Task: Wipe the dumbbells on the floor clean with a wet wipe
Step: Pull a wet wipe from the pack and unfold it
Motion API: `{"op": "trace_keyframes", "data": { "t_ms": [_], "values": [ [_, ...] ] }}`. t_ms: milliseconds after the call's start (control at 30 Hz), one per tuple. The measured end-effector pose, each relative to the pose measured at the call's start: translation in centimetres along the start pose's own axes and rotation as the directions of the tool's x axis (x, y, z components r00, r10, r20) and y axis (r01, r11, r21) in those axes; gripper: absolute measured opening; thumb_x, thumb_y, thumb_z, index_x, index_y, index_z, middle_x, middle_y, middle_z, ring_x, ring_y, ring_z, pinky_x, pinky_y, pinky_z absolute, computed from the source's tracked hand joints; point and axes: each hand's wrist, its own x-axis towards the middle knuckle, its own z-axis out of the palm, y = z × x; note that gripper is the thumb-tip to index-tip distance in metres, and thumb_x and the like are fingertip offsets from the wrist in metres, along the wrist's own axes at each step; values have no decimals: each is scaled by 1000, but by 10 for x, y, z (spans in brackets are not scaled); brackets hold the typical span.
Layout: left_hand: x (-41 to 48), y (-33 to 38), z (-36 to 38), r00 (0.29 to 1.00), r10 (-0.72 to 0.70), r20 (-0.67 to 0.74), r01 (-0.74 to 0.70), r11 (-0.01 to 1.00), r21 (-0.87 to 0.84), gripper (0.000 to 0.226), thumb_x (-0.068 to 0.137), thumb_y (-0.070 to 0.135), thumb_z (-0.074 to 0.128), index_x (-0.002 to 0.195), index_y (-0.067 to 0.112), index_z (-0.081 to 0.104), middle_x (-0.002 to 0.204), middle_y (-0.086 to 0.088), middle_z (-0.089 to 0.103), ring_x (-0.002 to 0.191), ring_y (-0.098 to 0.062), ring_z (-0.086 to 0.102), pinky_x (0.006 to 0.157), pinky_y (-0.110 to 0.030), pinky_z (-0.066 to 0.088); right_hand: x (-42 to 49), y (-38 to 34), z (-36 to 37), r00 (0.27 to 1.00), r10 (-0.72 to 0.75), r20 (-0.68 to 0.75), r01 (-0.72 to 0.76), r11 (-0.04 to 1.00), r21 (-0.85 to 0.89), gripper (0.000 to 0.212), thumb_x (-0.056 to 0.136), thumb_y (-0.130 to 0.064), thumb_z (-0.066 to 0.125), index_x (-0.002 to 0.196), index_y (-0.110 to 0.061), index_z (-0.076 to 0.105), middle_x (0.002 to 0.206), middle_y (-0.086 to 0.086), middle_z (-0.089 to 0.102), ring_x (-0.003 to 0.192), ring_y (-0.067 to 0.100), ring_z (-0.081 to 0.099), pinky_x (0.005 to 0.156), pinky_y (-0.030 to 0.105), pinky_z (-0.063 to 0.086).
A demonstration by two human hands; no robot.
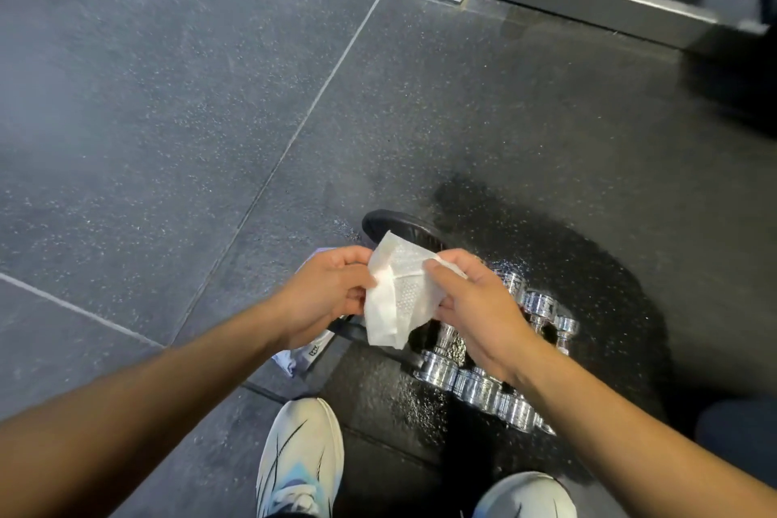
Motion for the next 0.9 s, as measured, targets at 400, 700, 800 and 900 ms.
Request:
{"op": "trace_keyframes", "data": {
  "t_ms": [400, 700, 800, 900],
  "values": [
    [27, -1, -7, 958, 28, -285, -20, 999, 32, 18, 101, 18, 62, 98, 0, 65, 81, -13, 70, 71, -24, 66, 70, -41, 58, 26, 43, 36, 955, -133, -267, 97, 985, -143, 11, 105, -36, 48, 103, -32, 58, 93, 4, 67, 81, 20, 60, 74, 40, 51],
    [42, 6, -32, 980, -82, -179, 82, 997, -6, 11, 100, 12, 62, 104, 2, 64, 96, -19, 72, 83, -27, 73, 83, -44, 63, 31, 50, 6, 915, -160, -369, 72, 968, -240, 17, 110, -34, 39, 103, -30, 54, 103, -9, 63, 94, 1, 59, 75, 17, 43],
    [43, 5, -25, 987, -104, -120, 89, 988, -126, 16, 104, 12, 55, 115, 1, 59, 107, -21, 72, 94, -33, 72, 94, -56, 54, 32, 53, 4, 912, -167, -375, 82, 969, -234, 19, 110, -35, 39, 101, -30, 54, 99, -10, 62, 89, 2, 59, 78, 20, 45],
    [47, 3, -13, 977, -65, -205, 60, 998, -31, 10, 106, 19, 52, 110, 10, 55, 107, -17, 68, 85, -26, 67, 70, -44, 58, 37, 59, 3, 904, -144, -403, 64, 977, -205, 16, 109, -38, 39, 104, -40, 53, 107, -11, 66, 98, 4, 63, 89, 26, 49]
  ]
}}
